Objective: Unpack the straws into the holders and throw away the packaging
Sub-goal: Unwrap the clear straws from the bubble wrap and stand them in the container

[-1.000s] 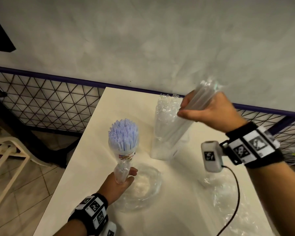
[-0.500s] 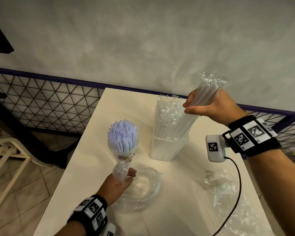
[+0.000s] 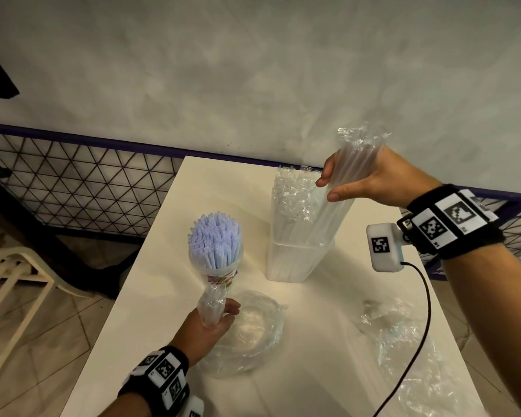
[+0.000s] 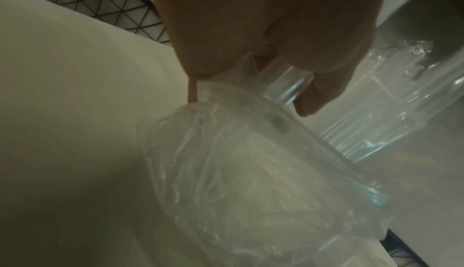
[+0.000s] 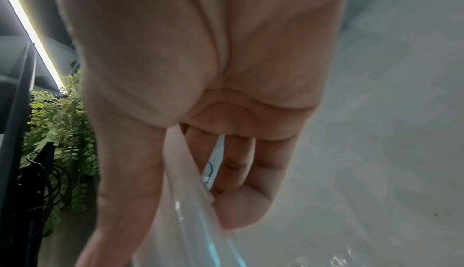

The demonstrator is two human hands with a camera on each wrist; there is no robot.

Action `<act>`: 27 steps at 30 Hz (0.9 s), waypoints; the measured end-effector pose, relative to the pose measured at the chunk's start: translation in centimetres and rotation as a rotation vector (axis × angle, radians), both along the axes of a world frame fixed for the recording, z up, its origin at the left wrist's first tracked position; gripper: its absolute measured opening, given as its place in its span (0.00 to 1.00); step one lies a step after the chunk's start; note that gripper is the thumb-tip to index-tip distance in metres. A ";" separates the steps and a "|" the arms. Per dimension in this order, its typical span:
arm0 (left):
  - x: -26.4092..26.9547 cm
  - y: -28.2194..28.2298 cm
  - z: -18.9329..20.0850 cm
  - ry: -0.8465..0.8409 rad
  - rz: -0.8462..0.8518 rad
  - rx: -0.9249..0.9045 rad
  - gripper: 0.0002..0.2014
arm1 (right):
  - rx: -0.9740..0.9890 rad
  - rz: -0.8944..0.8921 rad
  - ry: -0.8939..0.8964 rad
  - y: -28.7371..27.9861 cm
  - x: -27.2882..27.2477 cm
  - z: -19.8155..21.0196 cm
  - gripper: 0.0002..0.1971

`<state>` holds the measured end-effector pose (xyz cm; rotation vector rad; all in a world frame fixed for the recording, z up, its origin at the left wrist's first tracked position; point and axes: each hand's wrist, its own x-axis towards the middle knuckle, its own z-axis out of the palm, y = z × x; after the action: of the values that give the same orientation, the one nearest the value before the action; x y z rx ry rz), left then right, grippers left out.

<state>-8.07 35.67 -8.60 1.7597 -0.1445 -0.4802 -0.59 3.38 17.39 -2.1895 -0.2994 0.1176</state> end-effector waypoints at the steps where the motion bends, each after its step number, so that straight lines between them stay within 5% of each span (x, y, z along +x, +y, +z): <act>1: 0.0 0.0 0.0 0.000 0.002 0.001 0.15 | -0.027 0.024 0.001 0.0 0.1 0.2 0.16; 11: 0.0 0.0 0.0 0.005 0.007 0.022 0.10 | -0.044 0.140 0.018 0.5 0.9 0.0 0.13; 27: -0.1 0.0 0.0 -0.019 -0.004 0.041 0.10 | -0.094 0.053 0.085 0.0 1.2 -1.3 0.14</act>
<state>-8.15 35.63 -8.64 1.8047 -0.1524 -0.4726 0.62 3.39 16.07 -2.2633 -0.3091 0.2578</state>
